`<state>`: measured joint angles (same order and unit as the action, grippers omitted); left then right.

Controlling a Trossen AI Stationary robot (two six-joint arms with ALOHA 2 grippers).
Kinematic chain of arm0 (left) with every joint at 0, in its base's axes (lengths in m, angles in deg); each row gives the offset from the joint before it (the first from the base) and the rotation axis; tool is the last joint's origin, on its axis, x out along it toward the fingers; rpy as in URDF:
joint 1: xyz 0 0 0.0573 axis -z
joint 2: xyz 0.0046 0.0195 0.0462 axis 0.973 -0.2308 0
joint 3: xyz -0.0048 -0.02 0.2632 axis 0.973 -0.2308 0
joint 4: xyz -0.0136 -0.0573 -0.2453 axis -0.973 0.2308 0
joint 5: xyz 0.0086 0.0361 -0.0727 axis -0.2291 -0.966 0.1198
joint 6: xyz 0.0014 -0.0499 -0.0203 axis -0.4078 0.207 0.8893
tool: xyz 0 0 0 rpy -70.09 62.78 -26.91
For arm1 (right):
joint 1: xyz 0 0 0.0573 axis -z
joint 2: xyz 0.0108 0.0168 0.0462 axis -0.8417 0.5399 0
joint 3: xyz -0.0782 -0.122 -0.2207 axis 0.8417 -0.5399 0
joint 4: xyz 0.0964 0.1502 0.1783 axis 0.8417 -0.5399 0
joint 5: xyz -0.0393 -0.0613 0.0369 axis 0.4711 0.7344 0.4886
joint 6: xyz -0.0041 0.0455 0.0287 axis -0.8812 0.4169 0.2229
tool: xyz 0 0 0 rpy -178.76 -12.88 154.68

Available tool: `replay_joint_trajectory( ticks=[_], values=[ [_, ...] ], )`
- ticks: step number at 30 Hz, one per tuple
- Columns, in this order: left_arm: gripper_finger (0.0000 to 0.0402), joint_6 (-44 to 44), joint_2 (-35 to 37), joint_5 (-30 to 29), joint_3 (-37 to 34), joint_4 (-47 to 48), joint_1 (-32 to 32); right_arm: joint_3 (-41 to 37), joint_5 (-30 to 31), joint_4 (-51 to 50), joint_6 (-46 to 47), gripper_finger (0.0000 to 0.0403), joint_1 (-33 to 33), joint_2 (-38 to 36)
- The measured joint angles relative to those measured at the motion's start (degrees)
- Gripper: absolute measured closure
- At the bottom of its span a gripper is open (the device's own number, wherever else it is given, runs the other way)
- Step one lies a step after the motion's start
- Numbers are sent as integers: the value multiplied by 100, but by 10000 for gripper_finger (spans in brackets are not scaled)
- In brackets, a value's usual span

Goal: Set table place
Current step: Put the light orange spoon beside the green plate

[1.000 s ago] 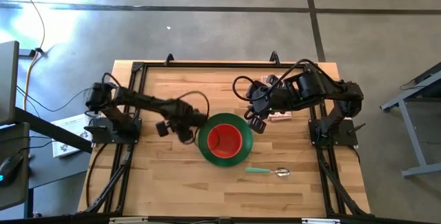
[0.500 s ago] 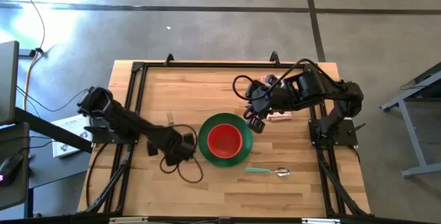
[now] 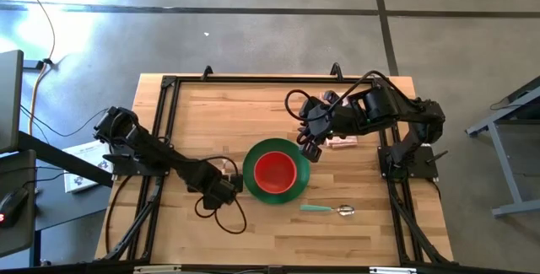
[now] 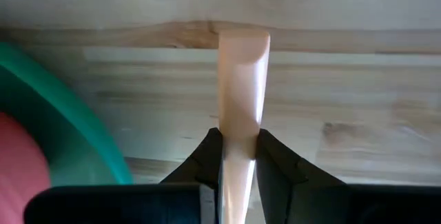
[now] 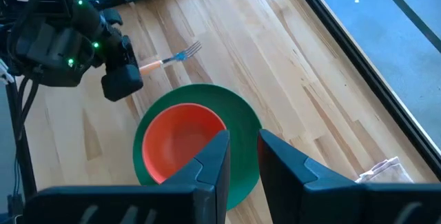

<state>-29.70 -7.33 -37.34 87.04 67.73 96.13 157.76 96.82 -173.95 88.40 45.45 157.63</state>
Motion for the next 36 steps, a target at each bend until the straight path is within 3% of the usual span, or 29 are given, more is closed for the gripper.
replay_joint_trajectory(
  ticks=[9, 12, 36],
  values=[
    [361, 362, 0, 207, -444, -558, -213, 0, -2, 0, 2, 336, 0, 0],
    [361, 354, -2, -25, -576, -664, -239, 0, -4, 0, 0, 336, 0, 0],
    [361, 274, -2, 79, -804, -1535, -226, 0, -15, 2, 7, 336, 0, 0]
  ],
)
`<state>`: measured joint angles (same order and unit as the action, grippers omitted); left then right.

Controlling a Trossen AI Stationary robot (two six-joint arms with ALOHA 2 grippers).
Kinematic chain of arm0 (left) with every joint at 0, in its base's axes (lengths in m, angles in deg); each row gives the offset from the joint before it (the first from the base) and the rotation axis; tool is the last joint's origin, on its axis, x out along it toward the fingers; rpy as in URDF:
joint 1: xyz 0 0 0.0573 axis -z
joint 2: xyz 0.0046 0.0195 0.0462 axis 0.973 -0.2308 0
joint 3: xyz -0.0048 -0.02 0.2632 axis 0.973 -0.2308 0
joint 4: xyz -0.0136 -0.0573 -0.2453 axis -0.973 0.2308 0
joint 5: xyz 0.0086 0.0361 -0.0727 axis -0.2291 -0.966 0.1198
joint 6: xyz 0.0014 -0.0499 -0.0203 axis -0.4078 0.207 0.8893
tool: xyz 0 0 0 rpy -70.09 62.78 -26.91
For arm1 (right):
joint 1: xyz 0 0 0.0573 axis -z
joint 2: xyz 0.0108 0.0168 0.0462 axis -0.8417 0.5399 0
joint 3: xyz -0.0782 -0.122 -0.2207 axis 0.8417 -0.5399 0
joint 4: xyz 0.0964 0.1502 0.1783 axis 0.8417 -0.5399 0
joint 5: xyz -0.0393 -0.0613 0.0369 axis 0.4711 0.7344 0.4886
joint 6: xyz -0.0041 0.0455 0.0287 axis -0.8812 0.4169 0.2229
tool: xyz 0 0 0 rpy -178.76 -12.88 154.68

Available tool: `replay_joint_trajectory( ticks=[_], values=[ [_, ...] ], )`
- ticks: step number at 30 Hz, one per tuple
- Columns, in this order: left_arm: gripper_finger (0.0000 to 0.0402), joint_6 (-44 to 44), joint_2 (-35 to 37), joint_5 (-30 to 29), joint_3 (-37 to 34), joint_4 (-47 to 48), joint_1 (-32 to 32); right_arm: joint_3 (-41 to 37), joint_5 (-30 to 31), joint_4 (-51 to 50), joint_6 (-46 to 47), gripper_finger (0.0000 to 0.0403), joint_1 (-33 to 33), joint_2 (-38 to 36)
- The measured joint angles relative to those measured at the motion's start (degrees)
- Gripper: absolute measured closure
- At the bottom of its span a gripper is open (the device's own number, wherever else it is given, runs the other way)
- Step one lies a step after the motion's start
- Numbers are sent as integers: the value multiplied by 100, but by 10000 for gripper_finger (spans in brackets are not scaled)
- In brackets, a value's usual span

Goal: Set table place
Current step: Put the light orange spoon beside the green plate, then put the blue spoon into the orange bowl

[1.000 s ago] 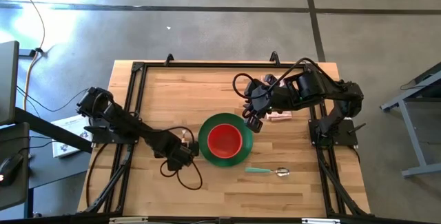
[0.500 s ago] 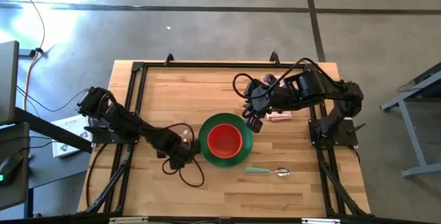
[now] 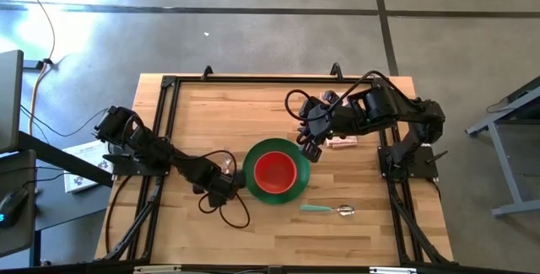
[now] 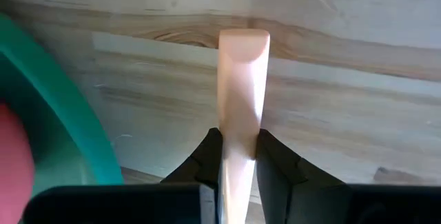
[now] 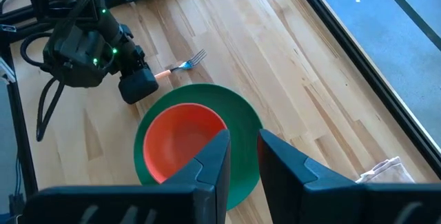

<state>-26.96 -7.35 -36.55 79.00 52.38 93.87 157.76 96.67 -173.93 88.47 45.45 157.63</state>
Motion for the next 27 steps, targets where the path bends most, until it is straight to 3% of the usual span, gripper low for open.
replay_joint_trajectory(
  ticks=[2, 8, 14, 21, 27],
  values=[
    [353, 116, 0, -30, 0, -62, 0, 0, 0, 0, 2, 336, 0, 0],
    [275, 98, 0, -400, 0, -79, -2, 0, 0, 0, -1, 336, 0, 0],
    [263, 373, 0, -356, 26, -10, 4, 0, -5, -13, -3, 336, -2, 0],
    [261, 2148, 258, -574, 605, 749, 0, -7, -48, -394, 640, 336, -107, -106],
    [260, 3749, 848, -1524, 756, 858, 0, -7, 562, -411, 890, 336, -462, -120]
  ],
)
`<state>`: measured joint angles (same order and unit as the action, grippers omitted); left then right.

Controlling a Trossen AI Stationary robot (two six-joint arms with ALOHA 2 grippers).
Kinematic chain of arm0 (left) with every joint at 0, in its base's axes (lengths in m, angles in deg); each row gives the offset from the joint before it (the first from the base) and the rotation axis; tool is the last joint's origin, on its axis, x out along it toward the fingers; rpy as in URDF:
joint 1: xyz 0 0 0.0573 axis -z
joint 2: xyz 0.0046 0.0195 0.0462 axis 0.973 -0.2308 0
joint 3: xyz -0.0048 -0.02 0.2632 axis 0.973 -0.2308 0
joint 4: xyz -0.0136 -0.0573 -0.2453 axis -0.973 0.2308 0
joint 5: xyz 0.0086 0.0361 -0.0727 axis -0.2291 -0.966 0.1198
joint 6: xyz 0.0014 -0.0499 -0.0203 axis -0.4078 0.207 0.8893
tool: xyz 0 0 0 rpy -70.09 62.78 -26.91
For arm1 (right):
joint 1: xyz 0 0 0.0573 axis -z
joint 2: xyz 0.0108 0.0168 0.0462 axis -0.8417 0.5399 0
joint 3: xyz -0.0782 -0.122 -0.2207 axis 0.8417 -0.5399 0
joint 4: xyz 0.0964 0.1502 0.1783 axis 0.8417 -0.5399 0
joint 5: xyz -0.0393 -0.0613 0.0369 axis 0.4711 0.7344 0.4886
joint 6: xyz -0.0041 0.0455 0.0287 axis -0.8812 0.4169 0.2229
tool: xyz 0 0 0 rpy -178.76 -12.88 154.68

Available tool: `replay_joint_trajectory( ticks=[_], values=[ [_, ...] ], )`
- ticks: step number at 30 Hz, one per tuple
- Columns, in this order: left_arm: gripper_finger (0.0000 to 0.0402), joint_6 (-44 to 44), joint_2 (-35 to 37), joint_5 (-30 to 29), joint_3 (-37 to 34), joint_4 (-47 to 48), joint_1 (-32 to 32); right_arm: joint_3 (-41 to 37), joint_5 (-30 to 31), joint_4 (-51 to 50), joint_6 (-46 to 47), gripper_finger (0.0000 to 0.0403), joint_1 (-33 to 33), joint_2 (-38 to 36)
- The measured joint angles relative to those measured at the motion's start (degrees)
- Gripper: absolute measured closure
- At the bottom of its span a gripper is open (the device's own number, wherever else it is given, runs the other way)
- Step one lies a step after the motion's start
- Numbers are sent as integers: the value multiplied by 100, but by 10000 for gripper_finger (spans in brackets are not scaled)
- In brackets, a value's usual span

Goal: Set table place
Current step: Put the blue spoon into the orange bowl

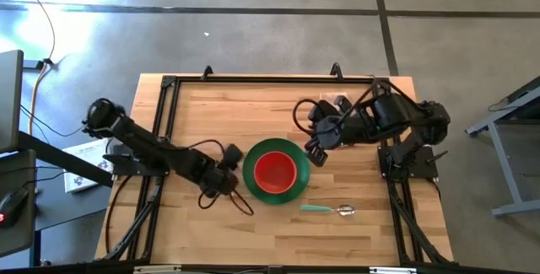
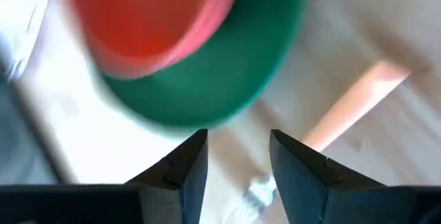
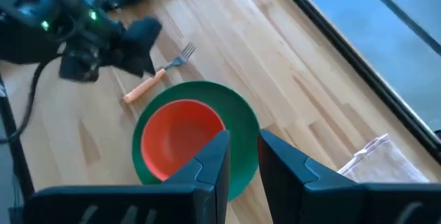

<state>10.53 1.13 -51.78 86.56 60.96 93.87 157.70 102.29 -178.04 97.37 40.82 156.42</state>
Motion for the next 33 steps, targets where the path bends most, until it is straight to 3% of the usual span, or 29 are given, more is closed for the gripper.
replay_joint_trajectory(
  ticks=[3, 6, 9, 14, 18, 33],
  values=[
    [261, 1495, 263, -641, -2, 948, -64, 0, 61, 6, 185, 336, -108, -11],
    [276, 3065, 323, -530, -29, 2292, -264, 1, 67, 3, 252, 336, -198, -7],
    [313, 3822, 280, -253, -112, 2666, -425, 0, 131, 24, 167, 336, -257, -6],
    [393, 3901, 292, 165, -531, 1815, -681, 0, 195, 0, 26, 336, -270, -7],
    [396, 3892, 286, 455, -854, 1001, -911, 0, 188, -2, -155, 336, -268, -6],
    [401, 3657, 275, 791, -1617, -179, -1621, 2, 132, -1, -685, 336, -268, -8]
  ],
)
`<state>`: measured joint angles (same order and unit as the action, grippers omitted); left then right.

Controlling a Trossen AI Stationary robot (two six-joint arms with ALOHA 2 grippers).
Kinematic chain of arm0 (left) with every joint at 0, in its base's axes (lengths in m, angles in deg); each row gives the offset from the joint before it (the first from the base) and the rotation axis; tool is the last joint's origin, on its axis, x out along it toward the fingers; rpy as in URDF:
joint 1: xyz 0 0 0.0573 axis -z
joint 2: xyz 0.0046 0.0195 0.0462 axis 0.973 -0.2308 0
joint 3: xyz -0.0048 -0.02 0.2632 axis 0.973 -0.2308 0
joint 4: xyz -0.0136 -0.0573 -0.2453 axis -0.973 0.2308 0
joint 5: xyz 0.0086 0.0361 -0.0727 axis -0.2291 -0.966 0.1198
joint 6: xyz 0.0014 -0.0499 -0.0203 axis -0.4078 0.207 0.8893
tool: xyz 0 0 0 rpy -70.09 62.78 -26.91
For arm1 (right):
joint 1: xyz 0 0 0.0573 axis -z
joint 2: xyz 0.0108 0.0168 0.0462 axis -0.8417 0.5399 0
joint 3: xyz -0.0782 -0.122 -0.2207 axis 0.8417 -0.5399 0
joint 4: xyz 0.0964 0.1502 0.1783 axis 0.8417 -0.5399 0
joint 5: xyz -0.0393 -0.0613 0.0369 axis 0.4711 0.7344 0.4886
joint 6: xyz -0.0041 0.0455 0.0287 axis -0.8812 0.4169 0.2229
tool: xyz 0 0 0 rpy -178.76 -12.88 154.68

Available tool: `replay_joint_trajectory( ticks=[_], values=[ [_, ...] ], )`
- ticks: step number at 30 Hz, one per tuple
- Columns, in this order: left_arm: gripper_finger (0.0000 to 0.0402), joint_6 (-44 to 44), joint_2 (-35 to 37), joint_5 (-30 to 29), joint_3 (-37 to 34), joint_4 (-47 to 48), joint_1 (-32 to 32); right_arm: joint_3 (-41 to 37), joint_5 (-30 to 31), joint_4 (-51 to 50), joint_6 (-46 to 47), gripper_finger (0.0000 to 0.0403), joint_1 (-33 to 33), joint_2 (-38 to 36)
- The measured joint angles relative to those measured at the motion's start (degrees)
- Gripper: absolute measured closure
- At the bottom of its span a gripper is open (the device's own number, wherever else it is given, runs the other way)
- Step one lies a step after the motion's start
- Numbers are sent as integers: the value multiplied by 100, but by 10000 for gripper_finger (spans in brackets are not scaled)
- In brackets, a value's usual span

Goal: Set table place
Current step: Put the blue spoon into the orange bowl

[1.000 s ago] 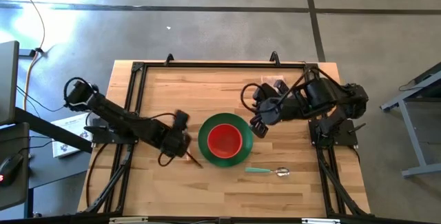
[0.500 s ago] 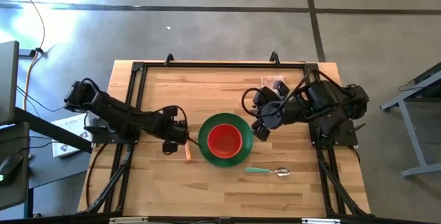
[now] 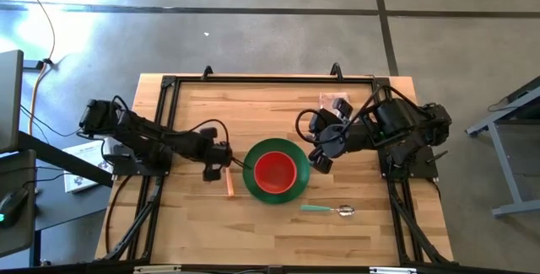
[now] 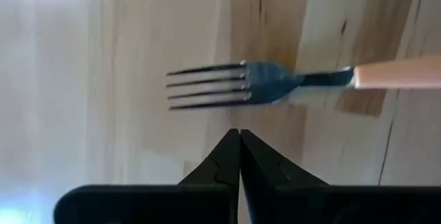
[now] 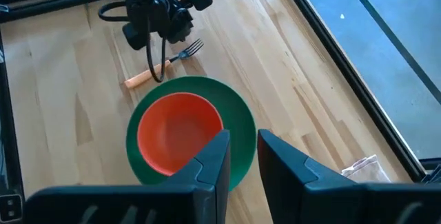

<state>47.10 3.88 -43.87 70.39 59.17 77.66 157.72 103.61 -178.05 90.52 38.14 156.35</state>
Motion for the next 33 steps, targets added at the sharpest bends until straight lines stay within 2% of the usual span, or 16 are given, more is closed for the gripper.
replay_joint_trajectory(
  ticks=[4, 15, 22, 33],
  values=[
    [401, 1, 0, 10, -86, -324, -29, 0, 0, -1, -84, 336, 2, 1],
    [402, 28, -126, -229, -95, -183, -36, 2, -1, -1, -234, 336, 4, 1],
    [402, -131, -527, -250, -87, -407, -343, 2, -3, -1, -338, 336, 4, 1],
    [401, -426, -588, -197, -84, -705, -596, 2, -3, -1, -383, 336, 4, -1]
  ],
)
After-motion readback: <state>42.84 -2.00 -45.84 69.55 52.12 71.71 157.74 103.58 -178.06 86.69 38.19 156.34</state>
